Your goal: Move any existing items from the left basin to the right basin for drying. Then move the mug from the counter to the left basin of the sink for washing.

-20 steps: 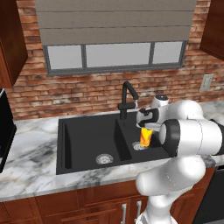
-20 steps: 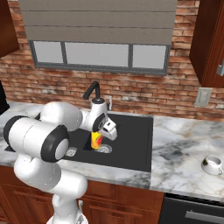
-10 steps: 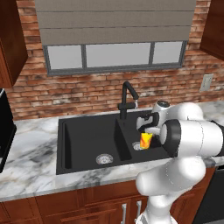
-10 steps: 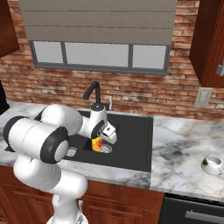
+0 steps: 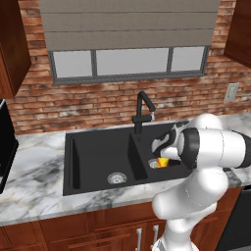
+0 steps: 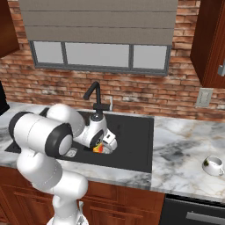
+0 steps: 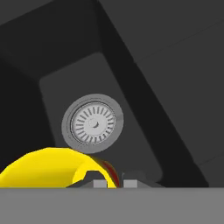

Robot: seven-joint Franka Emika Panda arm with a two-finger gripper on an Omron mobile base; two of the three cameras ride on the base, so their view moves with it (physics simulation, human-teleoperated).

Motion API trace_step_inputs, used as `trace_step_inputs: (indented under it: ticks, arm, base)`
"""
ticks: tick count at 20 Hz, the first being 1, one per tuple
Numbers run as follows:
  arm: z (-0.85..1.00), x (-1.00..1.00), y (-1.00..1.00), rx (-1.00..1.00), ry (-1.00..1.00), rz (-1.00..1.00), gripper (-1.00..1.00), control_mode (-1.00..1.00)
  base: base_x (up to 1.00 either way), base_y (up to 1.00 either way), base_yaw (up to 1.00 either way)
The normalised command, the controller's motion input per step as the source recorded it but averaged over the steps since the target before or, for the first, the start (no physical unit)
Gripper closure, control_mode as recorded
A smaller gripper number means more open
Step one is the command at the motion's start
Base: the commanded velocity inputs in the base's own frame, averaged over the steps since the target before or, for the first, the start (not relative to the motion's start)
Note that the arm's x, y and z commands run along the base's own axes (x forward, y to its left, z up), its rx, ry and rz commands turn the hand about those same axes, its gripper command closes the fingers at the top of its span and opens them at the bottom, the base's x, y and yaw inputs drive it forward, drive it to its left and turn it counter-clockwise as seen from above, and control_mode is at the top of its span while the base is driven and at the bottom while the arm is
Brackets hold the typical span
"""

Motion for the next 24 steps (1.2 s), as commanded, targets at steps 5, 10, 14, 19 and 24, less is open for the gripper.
trace_step_inputs:
  ticks: [5, 10, 14, 19, 24]
  arm:
    - [-0.23, 0.0, 0.0, 0.0, -0.03, 0.0, 1.0, -1.0]
    - [-0.19, 0.0, 0.01, 0.0, 0.0, 0.0, 1.0, -1.0]
    - [-0.12, 0.0, 0.0, 0.0, 0.0, 0.0, 1.0, -1.0]
    - [-0.14, 0.0, 0.01, 0.0, 0.03, 0.0, 1.0, -1.0]
    - [-0.05, 0.0, 0.03, 0.0, 0.06, 0.0, -1.0, -1.0]
  base:
    - [0.0, 0.0, 0.0]
    - [0.0, 0.0, 0.0]
    - [0.0, 0.0, 0.0]
    - [0.0, 0.0, 0.0]
    - [0.0, 0.0, 0.0]
